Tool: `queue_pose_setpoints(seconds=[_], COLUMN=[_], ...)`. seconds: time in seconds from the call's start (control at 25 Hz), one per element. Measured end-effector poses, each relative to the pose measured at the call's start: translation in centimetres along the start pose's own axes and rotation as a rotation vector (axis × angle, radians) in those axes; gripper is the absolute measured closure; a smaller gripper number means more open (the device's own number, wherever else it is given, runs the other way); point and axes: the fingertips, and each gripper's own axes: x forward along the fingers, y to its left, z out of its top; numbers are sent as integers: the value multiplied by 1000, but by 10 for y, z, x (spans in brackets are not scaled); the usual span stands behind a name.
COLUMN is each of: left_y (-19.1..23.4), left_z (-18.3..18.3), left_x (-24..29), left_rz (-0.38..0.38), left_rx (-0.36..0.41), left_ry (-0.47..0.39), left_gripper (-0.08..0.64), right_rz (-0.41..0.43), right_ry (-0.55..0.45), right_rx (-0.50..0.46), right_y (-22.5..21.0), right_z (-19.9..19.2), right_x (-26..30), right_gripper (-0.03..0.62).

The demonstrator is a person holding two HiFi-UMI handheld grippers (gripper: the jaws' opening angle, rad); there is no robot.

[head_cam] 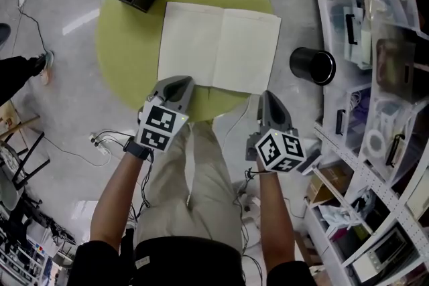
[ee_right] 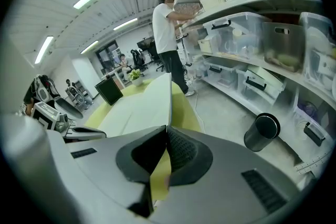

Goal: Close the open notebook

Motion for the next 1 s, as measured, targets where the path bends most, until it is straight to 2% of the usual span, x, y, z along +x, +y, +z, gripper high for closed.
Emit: queue_pose_setpoints(seconds=[0.28, 0.44, 0.6, 0.8, 1.0], left_y=[5, -3, 5, -1, 2], left_z=[0, 0, 0, -2, -3], left_x=[-1, 3, -1, 1, 0], left_rz=[14, -16, -17, -8, -10], left_rx=[16, -18, -26, -25, -36], left_ry=[0, 2, 17, 6, 15], left_gripper=[543, 543, 543, 543, 543], right_rz=[10, -22, -19, -51, -47], right_ry=[-9, -4, -19, -37, -34], right_rx=[19, -44, -46, -153, -160], right_y=[5, 3, 16, 23, 33], right_z=[0, 6, 11, 19, 24], right_x=[0, -9, -10, -21, -23], right_gripper=[588, 588, 588, 588, 588])
